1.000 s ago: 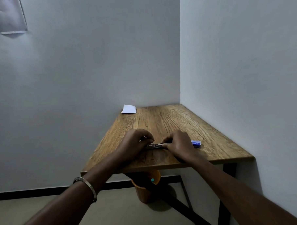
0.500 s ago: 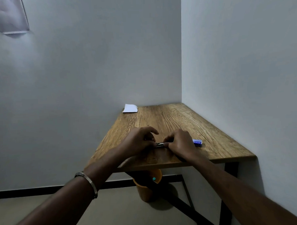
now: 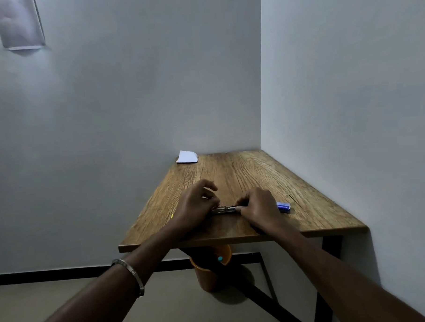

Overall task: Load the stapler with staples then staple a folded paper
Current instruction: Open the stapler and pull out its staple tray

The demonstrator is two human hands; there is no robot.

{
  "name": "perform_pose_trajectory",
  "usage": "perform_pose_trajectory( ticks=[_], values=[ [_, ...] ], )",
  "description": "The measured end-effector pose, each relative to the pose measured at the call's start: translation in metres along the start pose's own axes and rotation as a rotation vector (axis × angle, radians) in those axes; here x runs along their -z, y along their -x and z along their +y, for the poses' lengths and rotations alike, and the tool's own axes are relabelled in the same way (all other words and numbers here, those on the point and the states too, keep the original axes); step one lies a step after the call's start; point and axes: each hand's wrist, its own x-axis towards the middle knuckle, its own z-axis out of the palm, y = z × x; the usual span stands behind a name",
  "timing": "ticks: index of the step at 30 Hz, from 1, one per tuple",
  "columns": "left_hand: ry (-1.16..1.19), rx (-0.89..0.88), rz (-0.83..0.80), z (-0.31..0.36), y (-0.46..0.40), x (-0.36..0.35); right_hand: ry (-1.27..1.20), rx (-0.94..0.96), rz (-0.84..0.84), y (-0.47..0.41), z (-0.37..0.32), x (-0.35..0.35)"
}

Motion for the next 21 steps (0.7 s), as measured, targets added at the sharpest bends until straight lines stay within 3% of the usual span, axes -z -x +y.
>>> perform_pose_trajectory(
  ticks=[6, 21],
  values=[
    [-0.057, 0.030, 0.020, 0.002, 0.005, 0.011, -0.016, -0.002, -0.002, 0.001, 0.000, 0.001],
    [-0.059, 0.068, -0.174, -0.010, 0.005, 0.016, -0.109, 0.029, -0.068, 0.004, 0.002, 0.010]
  ],
)
